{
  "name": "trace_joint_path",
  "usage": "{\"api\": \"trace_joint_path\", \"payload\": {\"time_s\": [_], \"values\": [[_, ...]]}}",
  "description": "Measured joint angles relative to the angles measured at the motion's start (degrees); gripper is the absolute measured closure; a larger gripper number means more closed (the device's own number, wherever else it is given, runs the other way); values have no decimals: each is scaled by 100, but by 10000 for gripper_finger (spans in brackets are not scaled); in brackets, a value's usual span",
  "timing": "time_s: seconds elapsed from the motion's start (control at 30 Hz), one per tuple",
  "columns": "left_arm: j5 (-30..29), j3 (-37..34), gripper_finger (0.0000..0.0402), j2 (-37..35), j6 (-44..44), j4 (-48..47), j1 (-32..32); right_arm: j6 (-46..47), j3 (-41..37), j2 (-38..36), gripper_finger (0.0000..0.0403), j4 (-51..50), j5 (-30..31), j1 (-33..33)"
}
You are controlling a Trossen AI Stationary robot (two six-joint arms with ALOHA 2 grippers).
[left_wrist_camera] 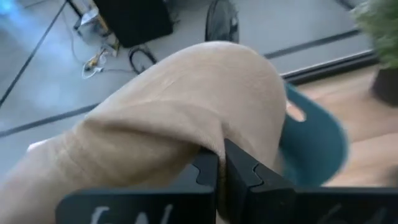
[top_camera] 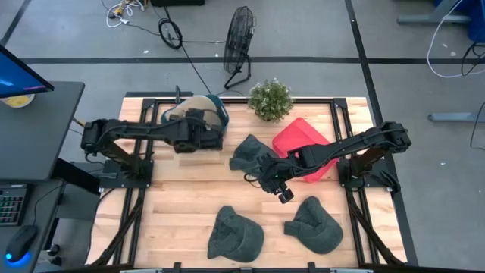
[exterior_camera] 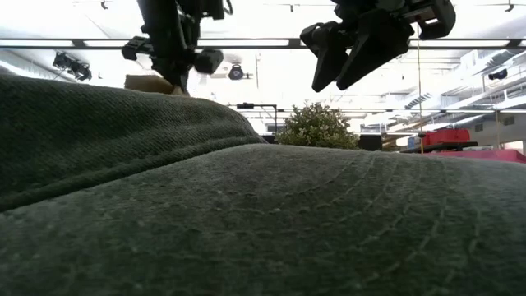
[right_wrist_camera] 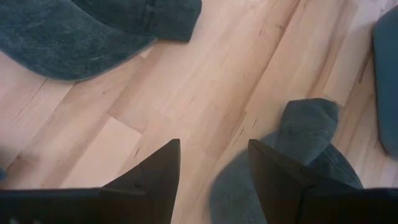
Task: Pick & Place hat
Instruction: Put the brown cap into the blue bin
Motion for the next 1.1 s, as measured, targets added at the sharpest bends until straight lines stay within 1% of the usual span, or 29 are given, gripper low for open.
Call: {"api": "trace_joint_path", "payload": {"time_s": [0.1,0.2,0.27,0.33,0.4,0.53,0.63,0.77,0.83,0.97,1.1], "values": [[50,0,392,0,585,54,223,0,0,0,211,0,0,0],[139,0,395,0,1271,388,396,1,0,0,211,1,0,0],[481,0,395,1,1704,606,508,0,0,-1,211,2,0,0],[993,2,393,65,1944,710,630,0,0,0,211,2,0,0],[1399,-3,391,177,1876,705,758,0,0,0,211,2,0,0],[1855,-135,392,401,1417,727,988,2,0,0,211,8,0,0],[1911,-313,389,577,1385,766,1144,0,0,-2,211,7,0,0],[1945,-466,375,770,1305,861,1296,0,0,0,211,4,0,0],[2114,-496,372,885,1299,961,1365,0,0,0,211,4,0,0],[2432,-675,378,1059,1476,1359,1499,0,0,0,211,4,0,0],[2453,-817,387,1208,1404,1496,1615,0,-12,0,211,8,0,0]]}}
